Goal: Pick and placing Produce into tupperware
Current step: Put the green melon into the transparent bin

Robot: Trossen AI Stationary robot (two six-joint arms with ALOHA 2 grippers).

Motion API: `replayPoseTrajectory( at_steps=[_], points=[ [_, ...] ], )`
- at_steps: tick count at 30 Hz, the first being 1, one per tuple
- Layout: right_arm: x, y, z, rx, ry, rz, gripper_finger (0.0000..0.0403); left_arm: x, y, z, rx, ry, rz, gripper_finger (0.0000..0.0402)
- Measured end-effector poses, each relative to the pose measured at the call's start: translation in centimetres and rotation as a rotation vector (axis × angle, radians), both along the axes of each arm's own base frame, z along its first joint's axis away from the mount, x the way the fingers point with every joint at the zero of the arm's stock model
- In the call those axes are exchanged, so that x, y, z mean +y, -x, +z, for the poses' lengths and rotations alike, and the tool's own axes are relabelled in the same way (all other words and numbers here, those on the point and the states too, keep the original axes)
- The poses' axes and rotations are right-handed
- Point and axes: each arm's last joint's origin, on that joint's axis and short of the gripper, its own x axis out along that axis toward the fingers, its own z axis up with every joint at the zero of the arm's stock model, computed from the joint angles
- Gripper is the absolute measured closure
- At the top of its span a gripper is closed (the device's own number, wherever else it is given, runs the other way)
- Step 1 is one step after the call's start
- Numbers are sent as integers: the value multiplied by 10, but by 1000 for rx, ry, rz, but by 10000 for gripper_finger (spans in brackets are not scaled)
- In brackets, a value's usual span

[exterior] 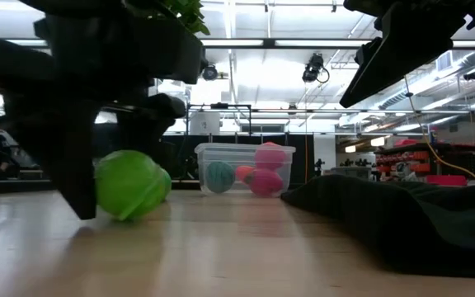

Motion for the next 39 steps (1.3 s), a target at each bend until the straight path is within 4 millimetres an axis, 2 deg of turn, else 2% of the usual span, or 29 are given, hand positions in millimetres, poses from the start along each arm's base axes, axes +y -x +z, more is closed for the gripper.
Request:
replayPoseTrajectory(
  at_steps=[9, 16, 25, 31, 34, 39],
  points=[
    [0, 0, 0, 0, 0, -1, 183, 8, -6, 2, -104, -164, 40, 131],
    [0, 0, 0, 0, 0, -1, 183, 6, -13, 6, -187, -200, 26, 139],
    [0, 0, 0, 0, 0, -1, 183, 0, -31, 43, -274, -298, -39, 139],
    [0, 0, 0, 0, 0, 0, 183, 0, -34, 53, -276, -325, -79, 138],
    [0, 0, 0, 0, 0, 0, 183, 3, -33, 52, -250, -340, -90, 139],
    [0, 0, 0, 0, 0, 0, 183, 20, -39, 52, -247, -318, 26, 133]
  ],
)
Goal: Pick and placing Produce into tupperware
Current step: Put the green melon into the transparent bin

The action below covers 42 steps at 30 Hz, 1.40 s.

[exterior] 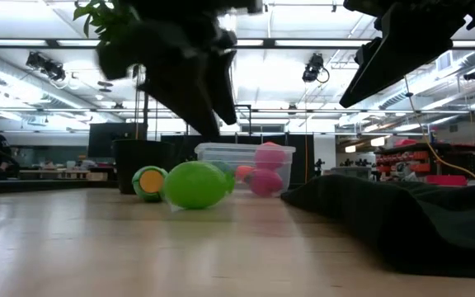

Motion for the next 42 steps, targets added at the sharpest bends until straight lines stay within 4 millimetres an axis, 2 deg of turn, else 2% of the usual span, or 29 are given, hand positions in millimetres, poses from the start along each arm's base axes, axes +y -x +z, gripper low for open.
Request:
replayPoseTrajectory(
  at_steps=[4, 10, 15, 32, 42],
  points=[
    [0, 0, 0, -1, -2, -2, 183, 19, -2, -2, 12, 58, 141, 125],
    [0, 0, 0, 0, -2, -2, 183, 41, -6, -5, 44, 283, 334, 113],
    [0, 0, 0, 0, -2, -2, 183, 52, -9, -5, 39, 318, 391, 111],
    [0, -1, 1, -9, -7, -2, 183, 57, -4, -10, 58, 379, 582, 111],
    [1, -1, 1, -20, -11, 0, 183, 56, -10, -30, 142, 355, 498, 111]
  ],
)
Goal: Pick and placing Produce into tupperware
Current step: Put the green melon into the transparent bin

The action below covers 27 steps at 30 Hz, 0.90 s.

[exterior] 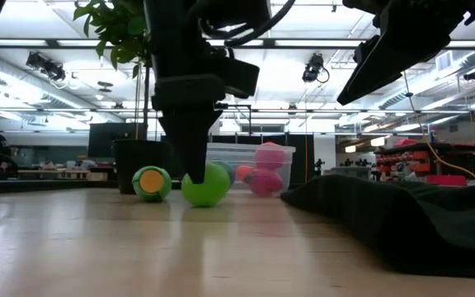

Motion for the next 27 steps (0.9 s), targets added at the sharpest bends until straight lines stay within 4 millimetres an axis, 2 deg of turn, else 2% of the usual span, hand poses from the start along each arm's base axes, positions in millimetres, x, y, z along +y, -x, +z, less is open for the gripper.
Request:
replayPoseTrajectory(
  at_steps=[9, 22, 27],
  points=[
    [0, 0, 0, -3, 0, 2, 183, -1, -1, -4, 22, -8, -85, 111],
    [0, 0, 0, -2, 4, 6, 183, 1, -6, -3, -18, -8, -115, 111],
    [0, 0, 0, -2, 4, 7, 183, -5, -13, -15, -11, 9, -256, 111]
  ],
)
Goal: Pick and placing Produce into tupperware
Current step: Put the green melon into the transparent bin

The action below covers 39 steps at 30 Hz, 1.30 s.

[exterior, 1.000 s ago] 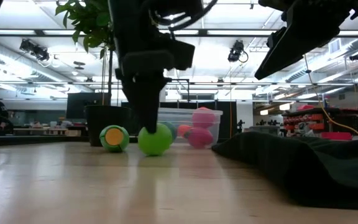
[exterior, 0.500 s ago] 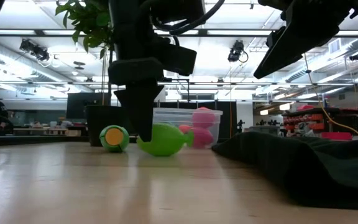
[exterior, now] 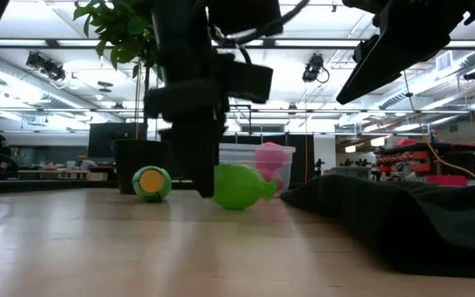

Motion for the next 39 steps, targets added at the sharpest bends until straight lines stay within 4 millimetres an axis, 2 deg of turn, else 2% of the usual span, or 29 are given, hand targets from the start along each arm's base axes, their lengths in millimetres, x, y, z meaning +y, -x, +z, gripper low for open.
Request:
replayPoseTrajectory(
  at_steps=[4, 10, 31, 39],
  points=[
    [0, 0, 0, 0, 0, 0, 183, -6, -1, -10, 24, -30, -110, 111],
    [0, 0, 0, -1, 0, 0, 183, -9, -2, -13, 32, -55, -179, 111],
    [0, 0, 0, 0, 0, 0, 183, 17, -9, -13, 24, -135, -151, 111],
    [0, 0, 0, 0, 0, 0, 183, 16, -13, -13, -16, -123, -214, 111]
  ],
)
